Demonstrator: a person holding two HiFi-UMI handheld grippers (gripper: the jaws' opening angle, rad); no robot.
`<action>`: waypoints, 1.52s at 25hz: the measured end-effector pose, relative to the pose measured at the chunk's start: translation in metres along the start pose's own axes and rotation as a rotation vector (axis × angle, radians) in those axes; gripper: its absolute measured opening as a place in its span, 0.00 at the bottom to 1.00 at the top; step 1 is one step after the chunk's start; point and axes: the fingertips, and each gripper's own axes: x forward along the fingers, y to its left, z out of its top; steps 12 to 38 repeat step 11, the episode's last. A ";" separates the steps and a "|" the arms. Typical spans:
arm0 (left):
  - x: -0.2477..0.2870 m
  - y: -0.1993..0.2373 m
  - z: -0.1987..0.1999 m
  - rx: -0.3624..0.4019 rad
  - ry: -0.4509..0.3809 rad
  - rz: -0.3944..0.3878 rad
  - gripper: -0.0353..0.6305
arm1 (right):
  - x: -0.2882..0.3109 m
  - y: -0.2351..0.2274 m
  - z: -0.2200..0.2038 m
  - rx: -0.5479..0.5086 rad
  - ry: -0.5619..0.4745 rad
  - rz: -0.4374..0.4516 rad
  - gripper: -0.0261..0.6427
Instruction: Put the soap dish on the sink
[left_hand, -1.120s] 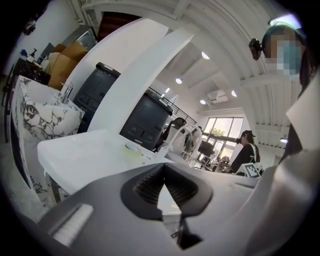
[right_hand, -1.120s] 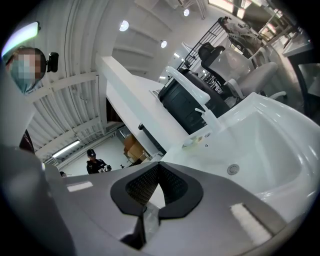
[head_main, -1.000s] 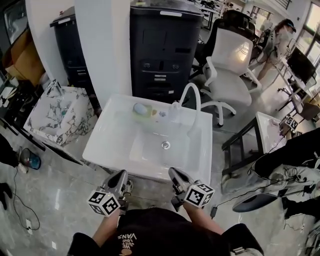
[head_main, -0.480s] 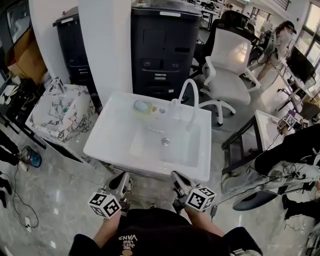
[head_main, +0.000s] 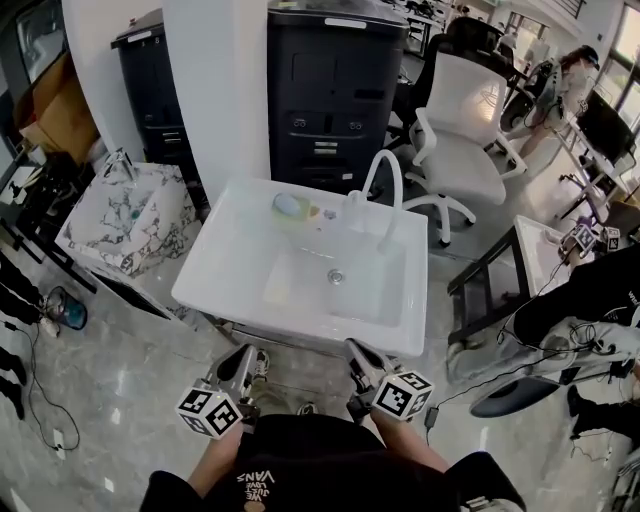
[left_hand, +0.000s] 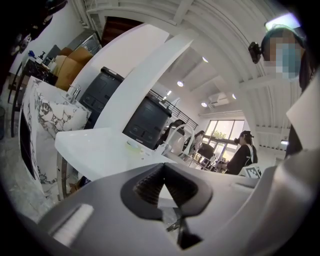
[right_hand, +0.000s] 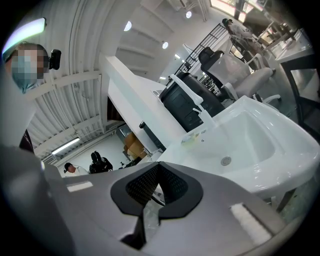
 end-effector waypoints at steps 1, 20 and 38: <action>-0.001 0.000 0.000 0.000 0.000 0.001 0.13 | -0.001 0.000 -0.001 0.001 -0.001 -0.001 0.04; -0.007 -0.001 -0.004 -0.007 -0.001 0.006 0.13 | -0.004 -0.001 -0.010 0.009 0.003 -0.010 0.04; -0.007 -0.001 -0.004 -0.007 -0.001 0.006 0.13 | -0.004 -0.001 -0.010 0.009 0.003 -0.010 0.04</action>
